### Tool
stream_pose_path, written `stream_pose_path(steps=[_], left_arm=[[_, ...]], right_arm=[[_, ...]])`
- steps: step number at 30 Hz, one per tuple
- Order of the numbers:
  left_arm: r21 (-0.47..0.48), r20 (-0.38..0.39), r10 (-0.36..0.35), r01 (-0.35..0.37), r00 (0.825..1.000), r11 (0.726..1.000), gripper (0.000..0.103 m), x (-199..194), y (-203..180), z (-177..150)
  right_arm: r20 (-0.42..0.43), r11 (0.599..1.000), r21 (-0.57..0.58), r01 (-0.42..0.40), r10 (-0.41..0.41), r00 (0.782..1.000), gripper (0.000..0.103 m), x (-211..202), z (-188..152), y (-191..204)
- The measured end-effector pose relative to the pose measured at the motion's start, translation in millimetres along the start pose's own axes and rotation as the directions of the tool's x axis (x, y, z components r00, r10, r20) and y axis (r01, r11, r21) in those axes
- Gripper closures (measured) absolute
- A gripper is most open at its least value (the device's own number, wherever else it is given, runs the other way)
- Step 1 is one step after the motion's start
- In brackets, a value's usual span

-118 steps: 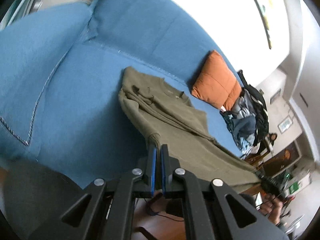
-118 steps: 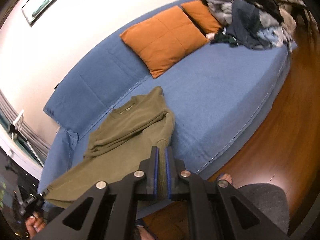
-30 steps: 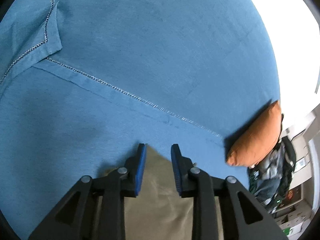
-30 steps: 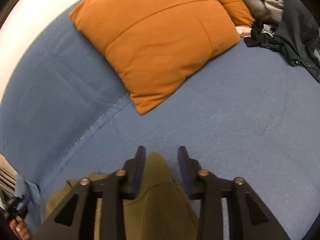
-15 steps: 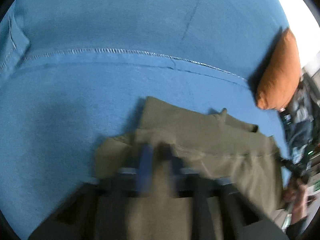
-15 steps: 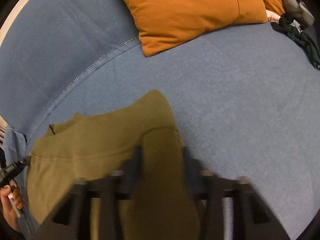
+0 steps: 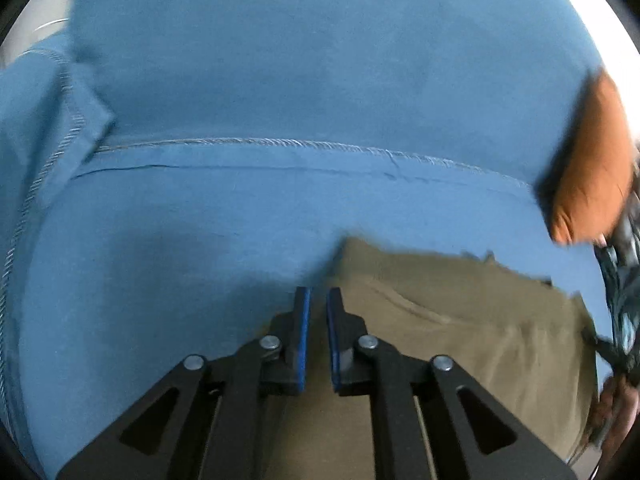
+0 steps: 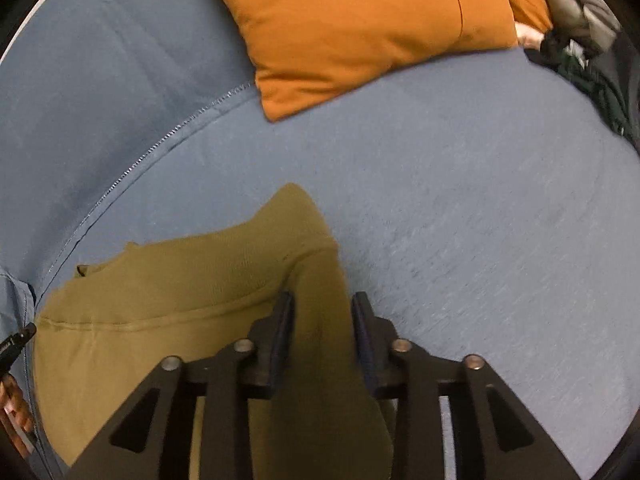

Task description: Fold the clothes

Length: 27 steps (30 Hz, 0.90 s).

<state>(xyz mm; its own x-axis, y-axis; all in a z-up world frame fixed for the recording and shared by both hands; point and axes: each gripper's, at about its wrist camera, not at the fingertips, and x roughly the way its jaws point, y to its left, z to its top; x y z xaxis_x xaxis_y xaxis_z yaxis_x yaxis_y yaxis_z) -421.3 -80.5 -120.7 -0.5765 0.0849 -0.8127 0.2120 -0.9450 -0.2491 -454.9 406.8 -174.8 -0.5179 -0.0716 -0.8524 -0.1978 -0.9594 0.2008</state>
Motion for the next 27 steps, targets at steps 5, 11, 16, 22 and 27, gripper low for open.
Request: stream_pose_path(steps=[5,11,16,22,27], left_arm=[[-0.022,0.016,-0.182,0.182,0.983,0.983,0.092,-41,-18,-13],[0.072,-0.260,-0.020,0.040,0.965,0.997,0.091,-2,-8,-82],[-0.089,-0.213,-0.073,0.055,0.974,0.995,0.085,-66,35,-95],[-0.410,-0.198,-0.261,0.162,0.945,0.897,0.063,-91,106,-135],[-0.544,-0.195,-0.323,0.172,0.926,0.821,0.058,-73,126,-148]], right_arm=[[0.108,0.999,-0.007,-0.048,0.048,0.993,0.070,-61,-1,-2],[-0.101,0.986,0.016,-0.166,0.167,0.981,0.068,-67,-50,-26],[-0.217,0.996,0.012,-0.092,0.092,0.972,0.067,-69,-114,-44],[-0.189,0.939,0.322,-0.120,0.188,0.964,0.049,-89,-163,-77],[-0.177,0.879,0.452,-0.156,0.260,0.949,0.049,-71,-164,-82]])
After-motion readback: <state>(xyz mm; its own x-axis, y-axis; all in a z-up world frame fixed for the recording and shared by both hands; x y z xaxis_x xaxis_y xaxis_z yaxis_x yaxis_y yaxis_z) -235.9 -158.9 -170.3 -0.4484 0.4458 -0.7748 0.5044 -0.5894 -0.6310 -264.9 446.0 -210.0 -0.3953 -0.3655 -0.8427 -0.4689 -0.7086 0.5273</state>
